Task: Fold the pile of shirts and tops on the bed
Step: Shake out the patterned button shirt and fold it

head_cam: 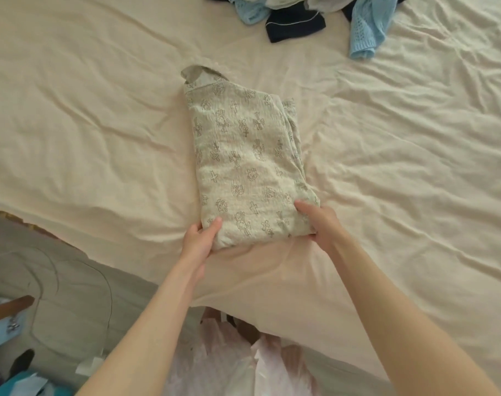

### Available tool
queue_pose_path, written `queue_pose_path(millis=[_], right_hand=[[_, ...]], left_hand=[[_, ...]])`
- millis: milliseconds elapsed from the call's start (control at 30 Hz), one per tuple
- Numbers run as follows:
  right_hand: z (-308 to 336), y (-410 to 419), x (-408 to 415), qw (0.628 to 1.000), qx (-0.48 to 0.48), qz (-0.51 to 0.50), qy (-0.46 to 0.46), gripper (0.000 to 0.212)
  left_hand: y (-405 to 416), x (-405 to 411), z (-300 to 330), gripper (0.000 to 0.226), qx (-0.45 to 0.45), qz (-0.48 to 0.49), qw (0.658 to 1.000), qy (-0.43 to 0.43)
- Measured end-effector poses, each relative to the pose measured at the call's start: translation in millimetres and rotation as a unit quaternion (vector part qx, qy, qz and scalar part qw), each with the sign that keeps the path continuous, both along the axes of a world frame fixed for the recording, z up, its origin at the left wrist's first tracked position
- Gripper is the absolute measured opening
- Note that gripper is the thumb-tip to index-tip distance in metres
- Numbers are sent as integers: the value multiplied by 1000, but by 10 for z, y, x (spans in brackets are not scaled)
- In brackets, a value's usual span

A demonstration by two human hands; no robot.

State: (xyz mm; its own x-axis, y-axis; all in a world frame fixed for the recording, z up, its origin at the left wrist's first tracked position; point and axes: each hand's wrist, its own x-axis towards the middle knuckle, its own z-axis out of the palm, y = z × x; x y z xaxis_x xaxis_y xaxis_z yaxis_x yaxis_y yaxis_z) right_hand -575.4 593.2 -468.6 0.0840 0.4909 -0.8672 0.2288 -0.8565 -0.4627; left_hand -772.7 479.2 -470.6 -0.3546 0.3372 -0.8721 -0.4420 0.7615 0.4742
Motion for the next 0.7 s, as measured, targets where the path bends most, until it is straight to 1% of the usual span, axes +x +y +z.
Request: queue_pose_path(millis=[67, 133, 267, 367, 433, 533, 600, 633, 700], right_hand=[[57, -42, -79, 1000, -15, -23, -14, 9], [137, -168, -50, 998, -29, -48, -12, 9], [411, -581, 217, 992, -113, -49, -5, 5], [603, -860, 377, 980, -193, -46, 14, 9], [690, -934, 396, 974, -218, -48, 31, 14], [788, -766, 339, 972, -206, -93, 59, 10], [858, -512, 253, 969, -189, -133, 84, 4], [890, -368, 198, 968, -177, -146, 102, 5], [949, -69, 57, 963, -147, -168, 150, 13]], left_hand=[[40, -58, 74, 31, 7, 13, 999, -39], [-4, -119, 196, 28, 1, 19, 998, -63], [-364, -141, 497, 30, -70, -18, 992, -99], [-602, -72, 703, 23, -112, -11, 985, -134], [-637, -62, 794, 17, -121, -8, 983, -136], [-449, -152, 924, 8, -105, -21, 987, -117], [-210, -261, 1002, 10, -85, -23, 991, -100], [-70, -318, 1045, 13, -73, -20, 993, -93], [237, -437, 1102, 15, -47, -1, 996, -72]])
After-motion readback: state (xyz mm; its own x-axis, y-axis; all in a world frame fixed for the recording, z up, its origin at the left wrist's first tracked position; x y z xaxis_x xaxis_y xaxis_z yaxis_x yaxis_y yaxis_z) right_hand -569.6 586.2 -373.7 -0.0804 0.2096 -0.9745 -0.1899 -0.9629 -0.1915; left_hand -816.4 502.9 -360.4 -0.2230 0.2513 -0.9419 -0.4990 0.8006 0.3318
